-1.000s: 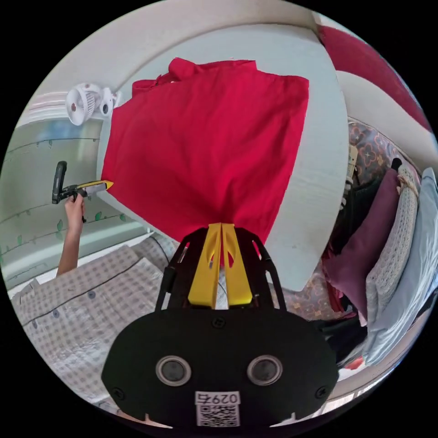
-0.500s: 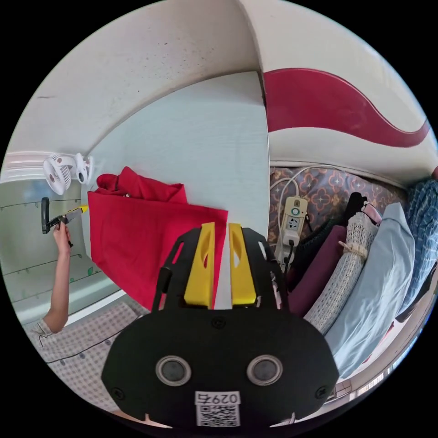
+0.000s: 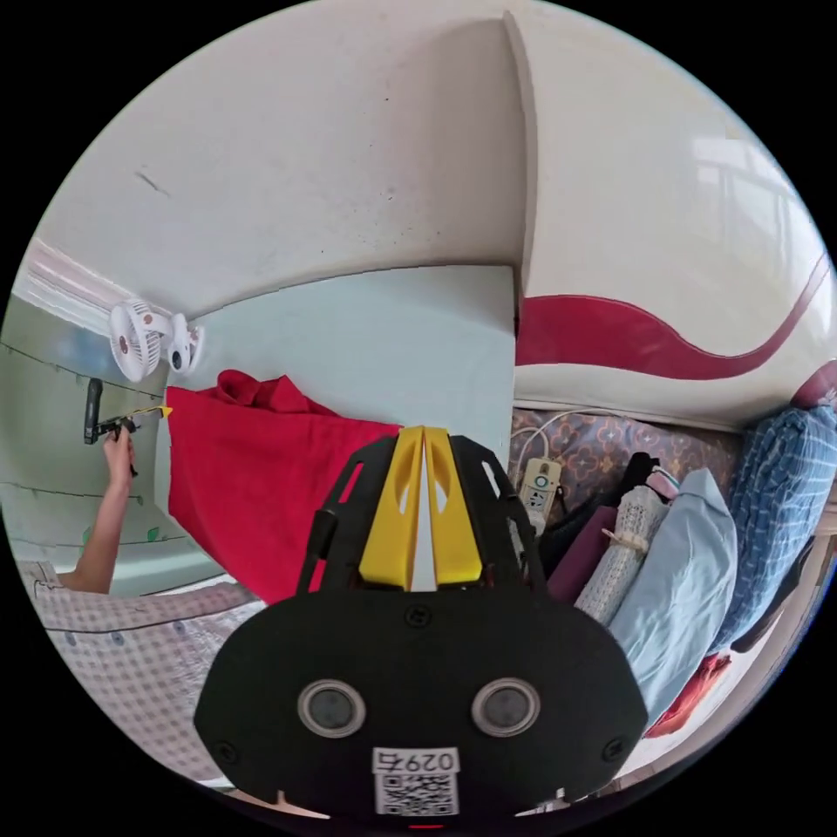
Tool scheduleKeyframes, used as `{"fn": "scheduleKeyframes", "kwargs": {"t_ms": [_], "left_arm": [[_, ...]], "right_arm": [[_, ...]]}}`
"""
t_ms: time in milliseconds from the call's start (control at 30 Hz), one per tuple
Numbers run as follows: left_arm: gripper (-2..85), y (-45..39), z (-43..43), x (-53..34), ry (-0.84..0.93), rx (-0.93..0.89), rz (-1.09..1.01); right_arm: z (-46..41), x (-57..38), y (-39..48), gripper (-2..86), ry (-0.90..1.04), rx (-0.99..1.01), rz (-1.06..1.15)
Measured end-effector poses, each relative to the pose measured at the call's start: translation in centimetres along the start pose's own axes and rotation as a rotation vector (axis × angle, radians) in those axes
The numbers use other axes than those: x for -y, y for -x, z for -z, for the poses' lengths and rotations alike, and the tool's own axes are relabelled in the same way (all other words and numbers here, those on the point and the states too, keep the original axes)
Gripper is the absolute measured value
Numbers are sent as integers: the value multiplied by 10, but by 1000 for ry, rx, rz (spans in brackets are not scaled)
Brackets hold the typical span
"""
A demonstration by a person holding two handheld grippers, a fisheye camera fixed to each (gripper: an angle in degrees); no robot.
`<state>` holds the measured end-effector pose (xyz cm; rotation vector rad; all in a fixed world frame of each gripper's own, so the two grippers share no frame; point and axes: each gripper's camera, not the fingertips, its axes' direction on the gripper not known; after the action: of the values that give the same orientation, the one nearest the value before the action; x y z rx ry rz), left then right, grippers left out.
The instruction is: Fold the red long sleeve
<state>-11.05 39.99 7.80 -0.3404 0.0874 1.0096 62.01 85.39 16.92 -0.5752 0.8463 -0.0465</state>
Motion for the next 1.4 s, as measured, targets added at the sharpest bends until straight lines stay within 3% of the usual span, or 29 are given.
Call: {"fn": "scheduleKeyframes", "kwargs": {"t_ms": [100, 167, 267, 433, 567, 700, 767, 933, 1167, 1300, 1400], "left_arm": [[-7, 7, -9, 17, 35, -145, -3], [1, 2, 23, 9, -122, -162, 19], [45, 0, 53, -5, -187, -139, 53], [48, -13, 61, -37, -148, -242, 13], [0, -50, 49, -76, -70, -170, -44], [-8, -86, 23, -103, 60, 70, -65], [-9, -107, 20, -120, 77, 169, -77], [-10, -134, 19, -152, 97, 151, -100], [-10, -122, -17, -187, 155, 178, -111], [-10, -99, -21, -189, 195, 167, -54], [-10, -88, 3, -209, 63, 95, -1]], "right_arm": [[-39, 7, 10, 9, 115, 70, 21], [-58, 4, 18, 39, 152, 46, -2], [-78, 4, 22, 74, 200, 37, -26], [-92, 3, 42, 10, 225, -66, 35], [-70, -3, 52, 0, 48, -110, -6], [-103, 1, 38, 3, 265, -14, -23], [-95, -21, 34, 4, 211, 65, -61], [-83, -111, 62, -2, 151, 227, -30], [-136, -245, 87, -4, 249, 53, -91], [-128, -269, 68, -4, 191, 46, -211], [-99, -289, 89, -4, 41, 143, -141]]}}
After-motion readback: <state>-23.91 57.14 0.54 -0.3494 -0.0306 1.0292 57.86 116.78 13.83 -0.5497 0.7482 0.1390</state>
